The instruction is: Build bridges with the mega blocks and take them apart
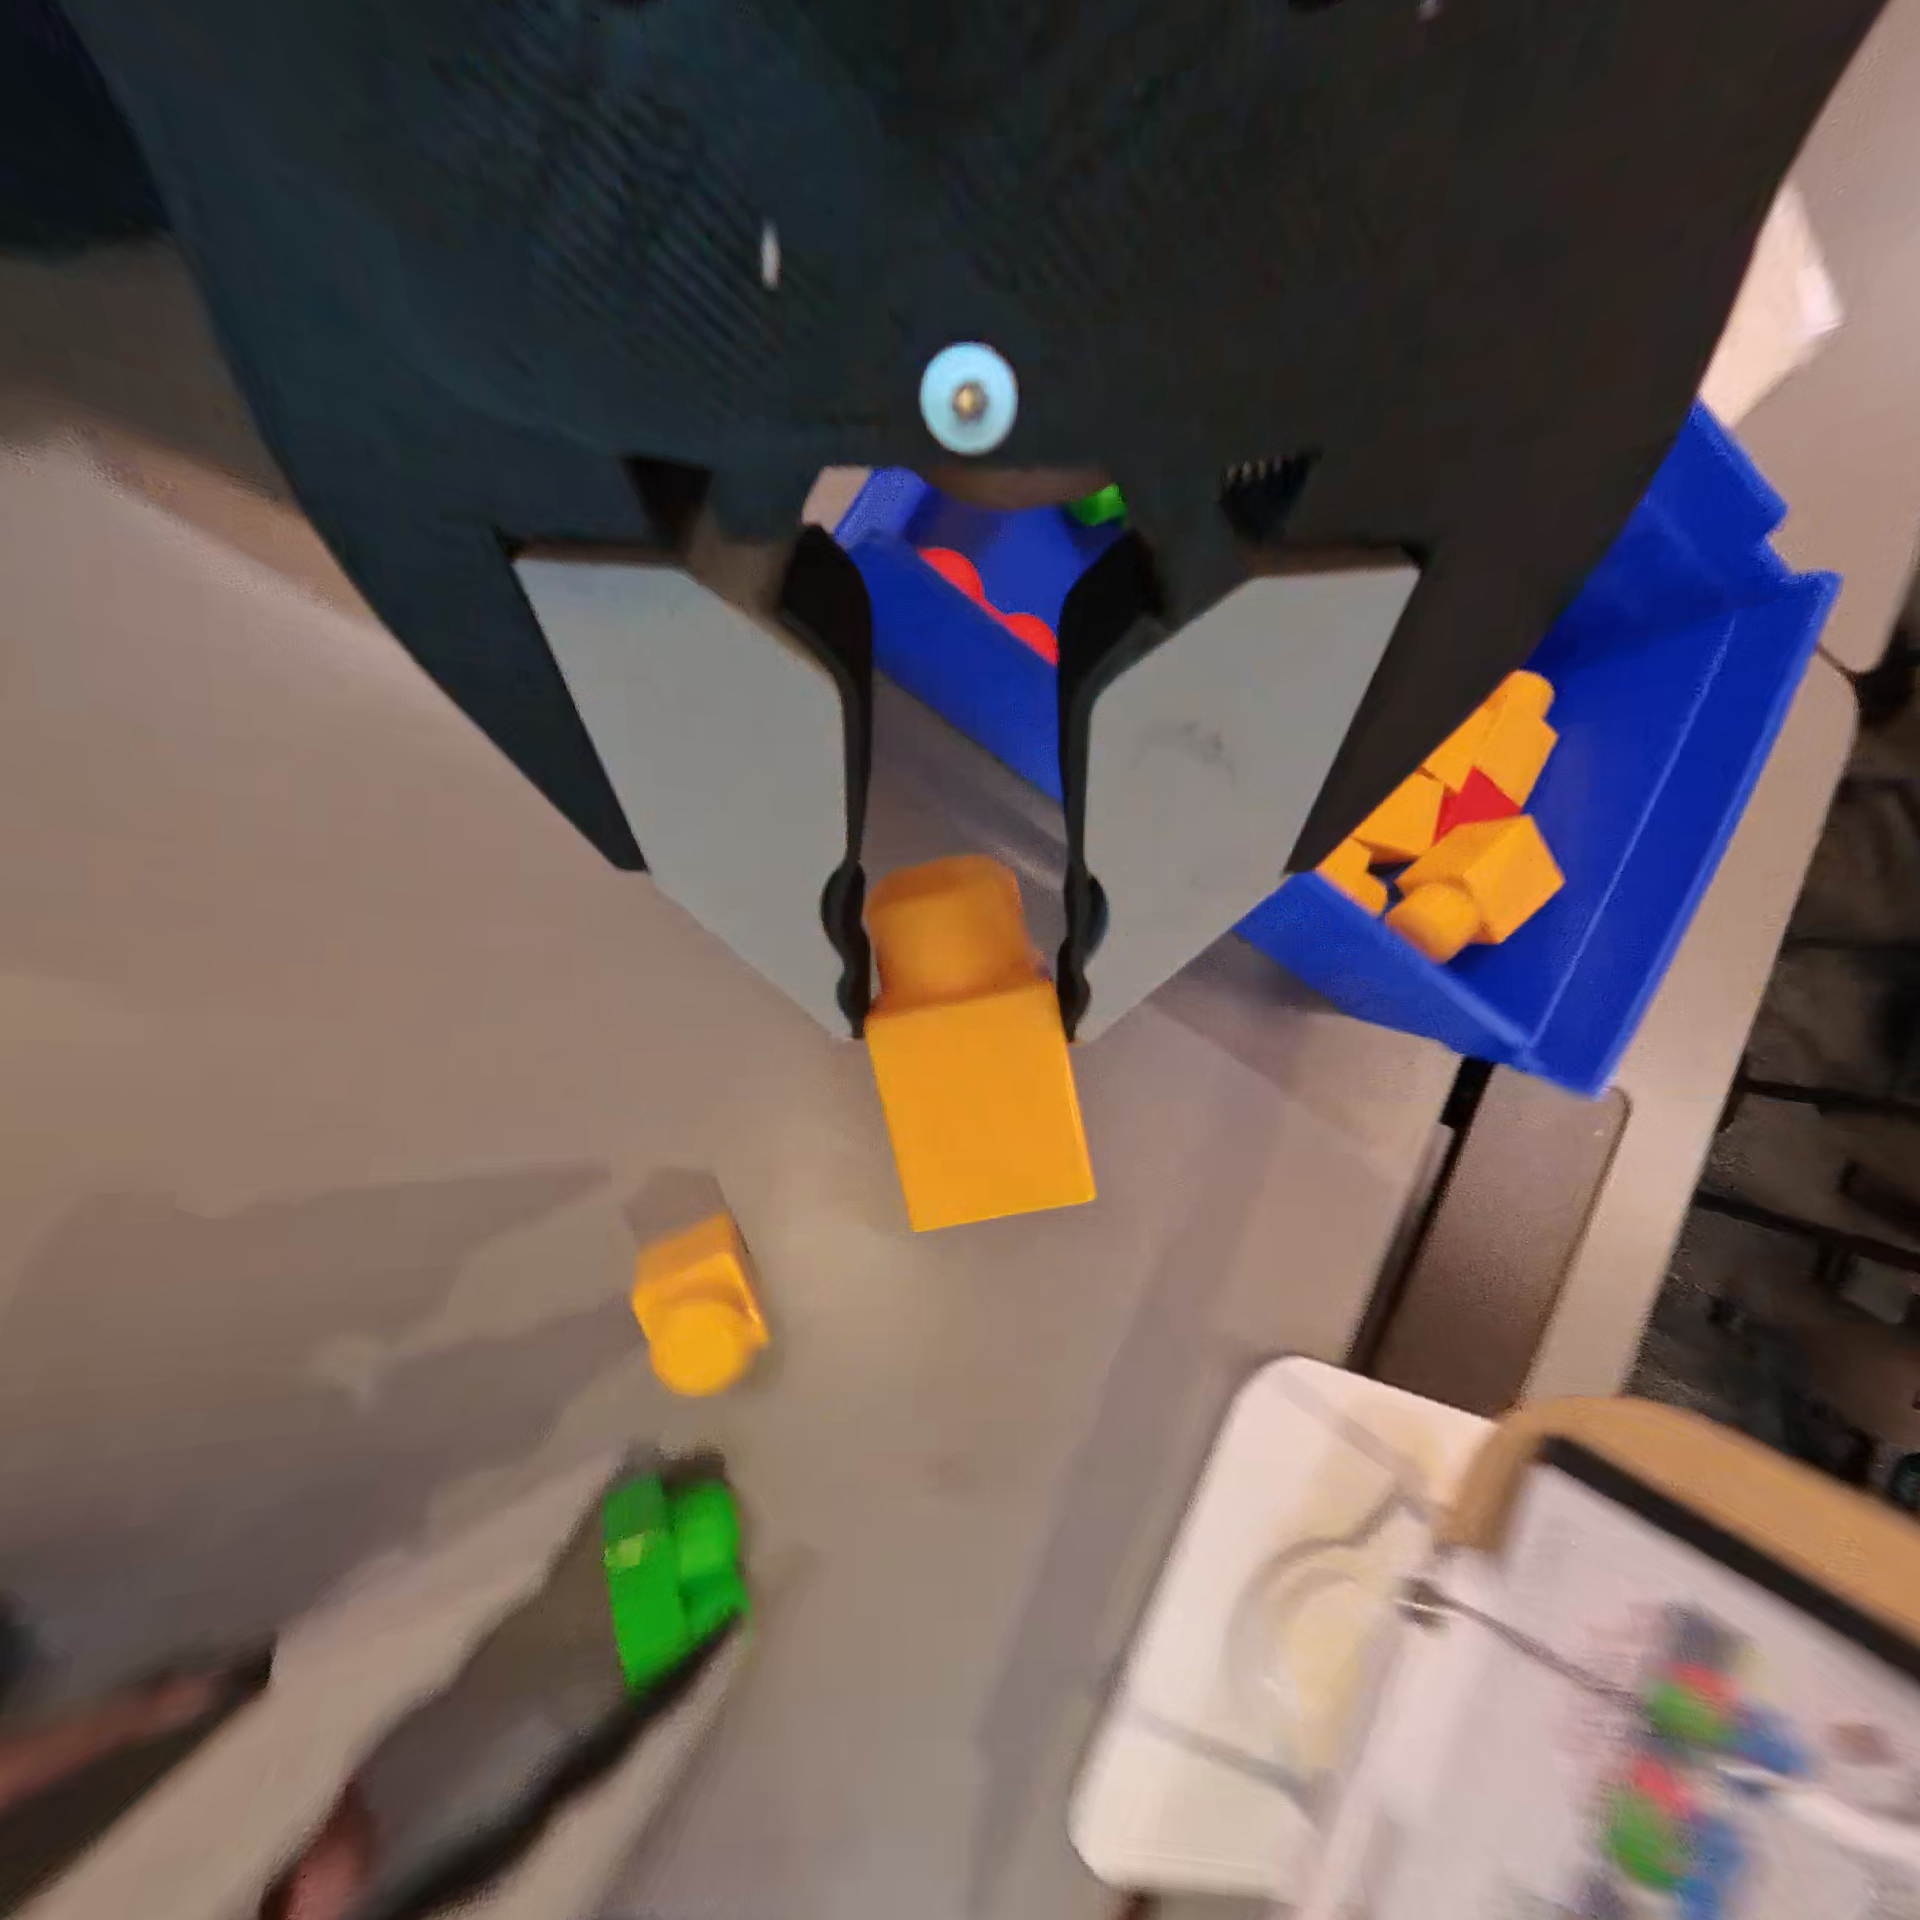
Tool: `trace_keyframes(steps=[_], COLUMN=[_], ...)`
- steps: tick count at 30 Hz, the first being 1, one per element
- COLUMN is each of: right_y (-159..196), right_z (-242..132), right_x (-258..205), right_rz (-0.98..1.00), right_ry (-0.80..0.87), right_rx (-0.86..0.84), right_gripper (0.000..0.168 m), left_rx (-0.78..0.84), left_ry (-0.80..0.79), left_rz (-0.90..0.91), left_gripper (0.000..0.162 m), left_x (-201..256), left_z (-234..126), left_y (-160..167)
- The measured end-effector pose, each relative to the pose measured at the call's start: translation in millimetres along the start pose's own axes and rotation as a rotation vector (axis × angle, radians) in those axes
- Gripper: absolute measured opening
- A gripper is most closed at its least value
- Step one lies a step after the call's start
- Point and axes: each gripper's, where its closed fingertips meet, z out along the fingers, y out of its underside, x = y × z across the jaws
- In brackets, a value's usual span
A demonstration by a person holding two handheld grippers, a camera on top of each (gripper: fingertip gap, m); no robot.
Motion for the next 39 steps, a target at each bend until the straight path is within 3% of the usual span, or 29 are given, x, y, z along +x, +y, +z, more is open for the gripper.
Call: trace_keyframes(steps=[7,10,18,25,33,39], right_y=[-5.2,3.3,16.5,20.6,13.0,7.2], right_z=[-5.0,-0.5,4.3,6.2,3.4,9.6], right_x=[-32.6,-29.2,-22.3,-28.2,-26.9,-62.0], right_rz=[0.013,-0.031,0.042,-0.005,-0.015,-0.136], right_ry=[-0.222,-0.181,-0.202,-0.205,-0.175,-0.215], right_rx=[0.009,-0.036,-0.075,-0.101,-0.088,-0.114], right_gripper=[0.045,0.044,0.045,0.047,0.047,0.05], left_rx=[-0.456,-0.453,-0.384,-0.387,-0.511,-0.501], left_ry=[0.217,0.169,0.042,0.041,0.068,-0.017], left_rz=[0.477,0.517,0.624,0.584,0.303,0.349], left_gripper=[0.034,0.034,0.034,0.048,0.044,0.038], left_x=[80.0,75.6,61.3,63.2,44.6,32.1], left_z=[84.6,101.8,102.4,95.8,76.3,81.7], left_y=[48.8,40.4,21.5,19.9,66.1,69.5])
